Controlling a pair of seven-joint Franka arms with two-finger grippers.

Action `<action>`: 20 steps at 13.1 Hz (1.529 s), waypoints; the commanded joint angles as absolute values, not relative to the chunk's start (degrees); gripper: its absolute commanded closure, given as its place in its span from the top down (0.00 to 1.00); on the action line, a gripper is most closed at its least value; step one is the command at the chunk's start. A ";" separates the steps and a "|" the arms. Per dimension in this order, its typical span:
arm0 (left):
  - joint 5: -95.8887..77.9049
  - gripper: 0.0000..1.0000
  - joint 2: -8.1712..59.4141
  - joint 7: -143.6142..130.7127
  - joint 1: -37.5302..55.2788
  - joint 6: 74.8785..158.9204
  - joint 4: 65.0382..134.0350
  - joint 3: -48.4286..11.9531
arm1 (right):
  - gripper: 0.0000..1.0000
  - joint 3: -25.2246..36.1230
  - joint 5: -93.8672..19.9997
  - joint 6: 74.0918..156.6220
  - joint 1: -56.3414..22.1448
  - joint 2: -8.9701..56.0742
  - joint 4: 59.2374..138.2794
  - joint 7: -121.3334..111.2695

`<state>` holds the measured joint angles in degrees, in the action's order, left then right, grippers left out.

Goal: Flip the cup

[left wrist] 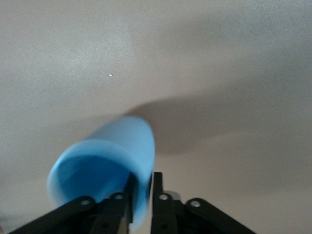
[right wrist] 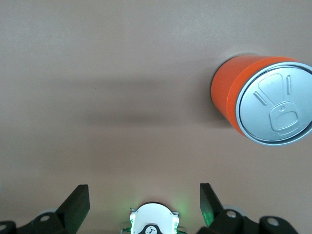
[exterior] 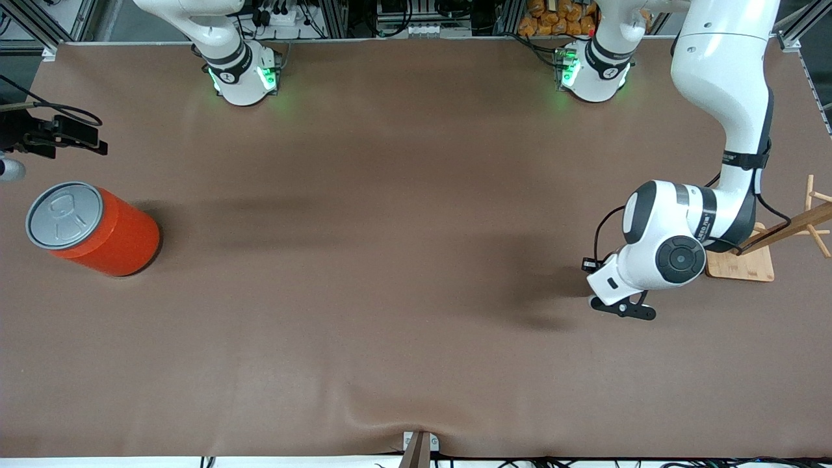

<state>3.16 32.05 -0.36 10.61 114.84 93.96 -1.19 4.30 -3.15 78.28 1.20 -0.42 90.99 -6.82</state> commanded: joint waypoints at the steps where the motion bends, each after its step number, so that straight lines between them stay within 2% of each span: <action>1: 4.75 1.00 28.14 -1.58 10.63 114.35 93.70 -1.23 | 1.00 3.43 -2.72 78.66 1.93 -0.70 91.41 -6.15; 3: 4.83 1.00 23.58 -1.06 10.63 113.39 92.64 -1.32 | 1.00 3.34 -2.72 78.75 1.93 -0.61 91.41 -6.07; 7: 5.45 1.00 18.65 -0.70 9.58 103.82 83.95 -1.23 | 1.00 3.25 -2.81 79.10 1.93 -0.62 91.32 -6.15; 9: 5.36 1.00 13.39 -0.79 8.97 102.57 84.37 -1.32 | 1.00 3.25 -2.81 79.10 1.85 -0.62 91.06 -6.06; 13: 4.66 1.00 3.54 -0.44 7.30 92.39 84.81 -1.40 | 1.00 3.08 -2.90 78.75 0.97 -0.79 90.97 -2.84; 16: 1.07 1.00 -3.06 -0.61 3.27 90.26 89.81 -2.19 | 1.00 3.08 -3.16 79.19 0.97 -0.97 90.62 -0.97; 20: -0.79 1.00 -10.88 -0.70 -3.06 90.70 98.16 -6.84 | 1.00 3.08 -2.55 79.98 -0.62 -0.53 88.86 -1.05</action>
